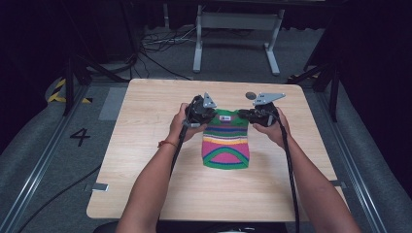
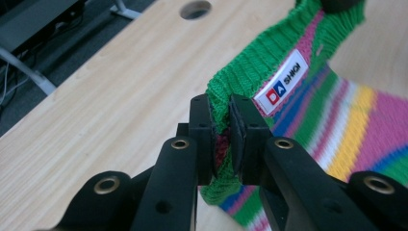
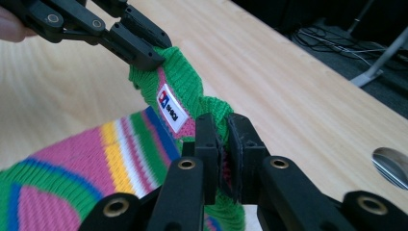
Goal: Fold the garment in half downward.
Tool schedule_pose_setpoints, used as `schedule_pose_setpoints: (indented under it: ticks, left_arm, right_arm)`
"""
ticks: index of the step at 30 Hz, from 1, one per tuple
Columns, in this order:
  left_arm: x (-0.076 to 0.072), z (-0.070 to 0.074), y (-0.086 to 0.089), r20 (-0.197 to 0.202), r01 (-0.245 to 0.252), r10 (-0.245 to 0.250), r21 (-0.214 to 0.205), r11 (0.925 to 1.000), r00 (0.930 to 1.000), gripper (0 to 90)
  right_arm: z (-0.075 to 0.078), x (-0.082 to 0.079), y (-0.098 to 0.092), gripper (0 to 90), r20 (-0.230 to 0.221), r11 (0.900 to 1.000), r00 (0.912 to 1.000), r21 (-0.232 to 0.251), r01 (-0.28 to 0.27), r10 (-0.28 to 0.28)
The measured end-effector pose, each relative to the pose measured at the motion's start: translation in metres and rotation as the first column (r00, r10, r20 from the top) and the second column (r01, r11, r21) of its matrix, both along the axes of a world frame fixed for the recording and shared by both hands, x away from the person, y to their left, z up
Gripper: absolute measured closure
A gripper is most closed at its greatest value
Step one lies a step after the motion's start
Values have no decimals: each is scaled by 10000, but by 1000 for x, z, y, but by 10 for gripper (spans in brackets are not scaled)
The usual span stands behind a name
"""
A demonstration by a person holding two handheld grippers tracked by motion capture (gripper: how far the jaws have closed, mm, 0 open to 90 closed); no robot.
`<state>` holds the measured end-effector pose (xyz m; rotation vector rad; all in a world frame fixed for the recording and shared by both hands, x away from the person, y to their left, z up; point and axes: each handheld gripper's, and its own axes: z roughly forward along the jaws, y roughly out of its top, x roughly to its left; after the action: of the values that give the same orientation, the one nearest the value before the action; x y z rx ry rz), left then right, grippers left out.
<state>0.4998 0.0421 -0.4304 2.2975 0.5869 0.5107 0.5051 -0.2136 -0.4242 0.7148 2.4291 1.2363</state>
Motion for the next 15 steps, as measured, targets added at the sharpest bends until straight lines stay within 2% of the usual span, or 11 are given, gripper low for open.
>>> schedule_pose_setpoints:
  ticks: [1,2,6,8,10,12,13,14,15]
  left_arm:
    - [0,0,0,0,0,0,0,10000,10000,806]
    - [-6,-1,1,-38,129,-129,22,9999,9999,806]
    - [-17,-1,3,12,349,-349,-75,9994,9994,802]
    - [-24,-3,4,17,571,-570,-164,9982,9984,802]
    - [-31,-6,5,-7,727,-728,-105,9973,9973,802]
    - [-39,-9,7,27,928,-928,-236,9954,9957,800]
    - [-42,-10,7,0,1000,-1000,-194,9948,9950,800]
    - [-48,-12,6,115,1106,-1107,93,9938,9938,799]
    - [-48,-12,6,115,1106,-1107,93,9938,9938,799]
  right_arm:
    - [-2,-4,1,838,-56,9999,9999,-69,-140,139]
    - [-3,-7,1,838,-37,9997,9997,-105,-231,230]
    - [-6,-16,2,837,-122,9982,9981,8,-603,604]
    - [-8,-24,0,835,-237,9966,9964,129,-815,818]
    - [-10,-32,-1,834,-262,9946,9943,84,-1031,1033]
    - [-14,-41,-3,834,-376,9915,9908,73,-1297,1299]
    - [-15,-44,-3,835,-408,9902,9894,22,-1396,1395]
    - [-16,-47,-3,837,-427,9887,9878,-19,-1499,1497]
    - [-16,-47,-3,837,-427,9887,9878,-19,-1499,1497]
